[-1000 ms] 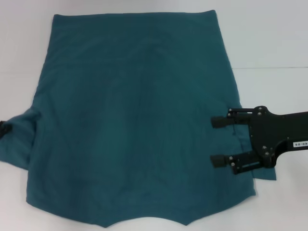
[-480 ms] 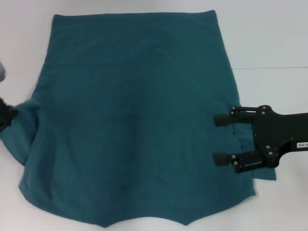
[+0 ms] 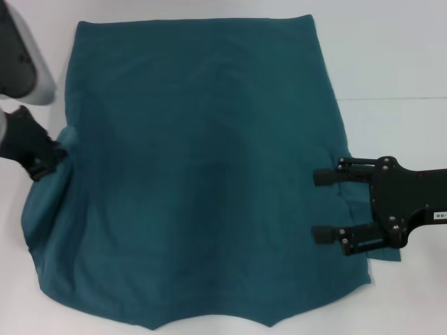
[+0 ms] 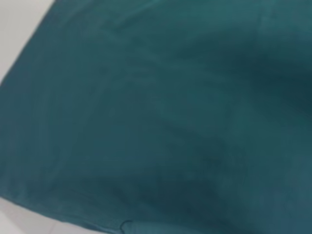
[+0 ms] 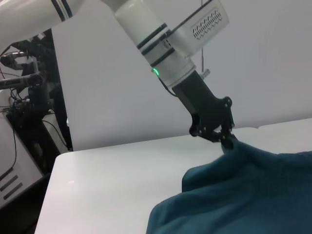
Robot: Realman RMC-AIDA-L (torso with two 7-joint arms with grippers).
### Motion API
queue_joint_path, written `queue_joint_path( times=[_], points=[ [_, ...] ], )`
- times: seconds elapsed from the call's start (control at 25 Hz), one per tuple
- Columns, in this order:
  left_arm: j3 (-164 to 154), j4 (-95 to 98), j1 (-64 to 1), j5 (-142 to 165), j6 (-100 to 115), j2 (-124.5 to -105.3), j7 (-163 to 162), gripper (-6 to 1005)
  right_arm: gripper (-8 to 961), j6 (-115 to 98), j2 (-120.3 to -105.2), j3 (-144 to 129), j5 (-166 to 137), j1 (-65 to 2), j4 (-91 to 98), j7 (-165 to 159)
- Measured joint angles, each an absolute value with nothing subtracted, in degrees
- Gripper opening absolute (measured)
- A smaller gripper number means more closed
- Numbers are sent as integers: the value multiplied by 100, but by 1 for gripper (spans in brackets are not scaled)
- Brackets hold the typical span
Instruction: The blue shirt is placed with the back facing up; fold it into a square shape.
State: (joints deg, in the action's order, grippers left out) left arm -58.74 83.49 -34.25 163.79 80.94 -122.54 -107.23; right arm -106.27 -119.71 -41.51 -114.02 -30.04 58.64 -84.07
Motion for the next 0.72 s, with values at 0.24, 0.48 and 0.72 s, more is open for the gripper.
queue_joint_path(
  times=[0.24,0.48,0.72],
  points=[
    [-6538,8122,-3463,16386,7922,-12264,-11075,59,941,-10618,-11971,-4149,-11390,-2972,5783,-8377],
    [-7147,7190,-3762,16395,7443,-12045,-11779,64,941,-10591,-11971,-4148,-11390,-2951,5662,-8321],
    [-6863,6641,-4092,16379,7255,-12036,-12023,68,941,-10547,-11971,-4148,-11390,-2921,5659,-8262]
  ],
)
